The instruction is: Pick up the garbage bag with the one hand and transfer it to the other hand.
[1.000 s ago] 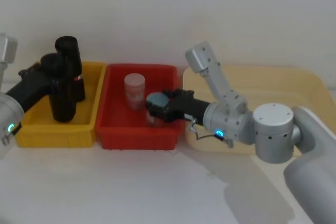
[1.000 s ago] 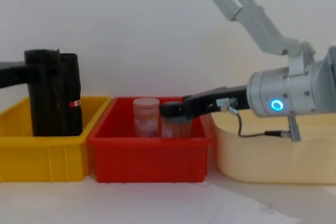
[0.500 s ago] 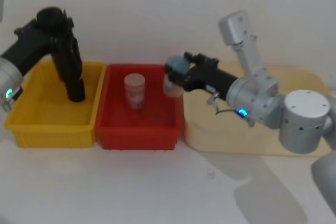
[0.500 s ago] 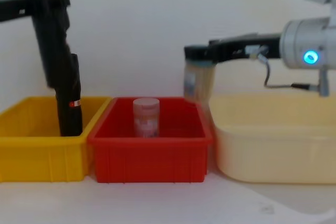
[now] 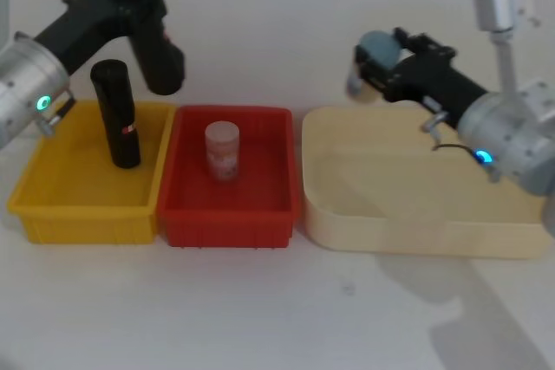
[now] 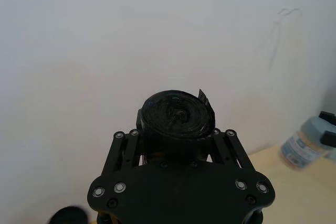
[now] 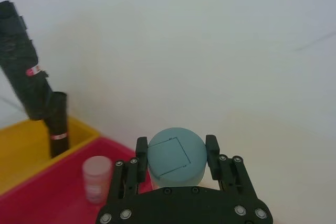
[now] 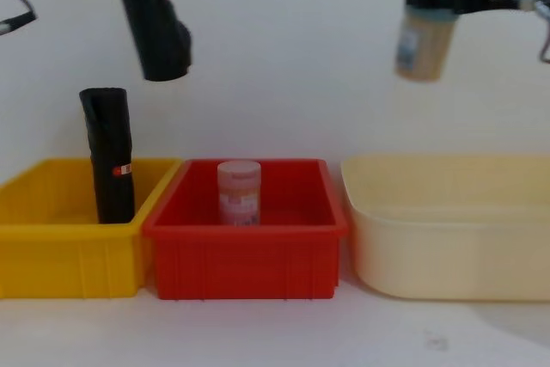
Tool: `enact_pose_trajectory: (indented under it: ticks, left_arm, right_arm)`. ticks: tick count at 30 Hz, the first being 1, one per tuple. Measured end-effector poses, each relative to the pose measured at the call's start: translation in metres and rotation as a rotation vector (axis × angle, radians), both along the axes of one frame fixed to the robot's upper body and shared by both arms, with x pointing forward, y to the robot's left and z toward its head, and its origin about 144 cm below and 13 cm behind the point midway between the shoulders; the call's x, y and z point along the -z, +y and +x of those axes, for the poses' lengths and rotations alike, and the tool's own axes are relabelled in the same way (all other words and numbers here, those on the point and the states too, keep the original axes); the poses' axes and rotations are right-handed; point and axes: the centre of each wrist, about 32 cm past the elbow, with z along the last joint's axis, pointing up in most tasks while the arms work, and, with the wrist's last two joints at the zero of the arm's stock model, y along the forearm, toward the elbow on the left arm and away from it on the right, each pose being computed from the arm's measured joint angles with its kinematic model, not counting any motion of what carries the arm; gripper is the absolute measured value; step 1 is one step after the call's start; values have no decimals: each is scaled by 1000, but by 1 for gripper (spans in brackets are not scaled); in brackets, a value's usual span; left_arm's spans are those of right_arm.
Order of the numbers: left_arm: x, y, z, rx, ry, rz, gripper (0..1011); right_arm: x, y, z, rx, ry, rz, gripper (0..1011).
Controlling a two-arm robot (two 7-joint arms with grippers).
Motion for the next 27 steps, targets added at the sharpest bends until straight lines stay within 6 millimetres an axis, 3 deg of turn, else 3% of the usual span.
enact_pose_trajectory:
  ticks: [10, 20, 27]
  left_arm:
    - [-7, -30, 19, 145, 31, -13, 531]
    - [-3, -76, 45, 317, 82, 0, 531]
    - [4, -108, 62, 411, 112, 9, 531]
  right_arm:
    - [4, -42, -16, 132, -6, 10, 644]
    - [17, -70, -15, 208, 28, 6, 644]
    - [24, -79, -10, 231, 49, -2, 644]
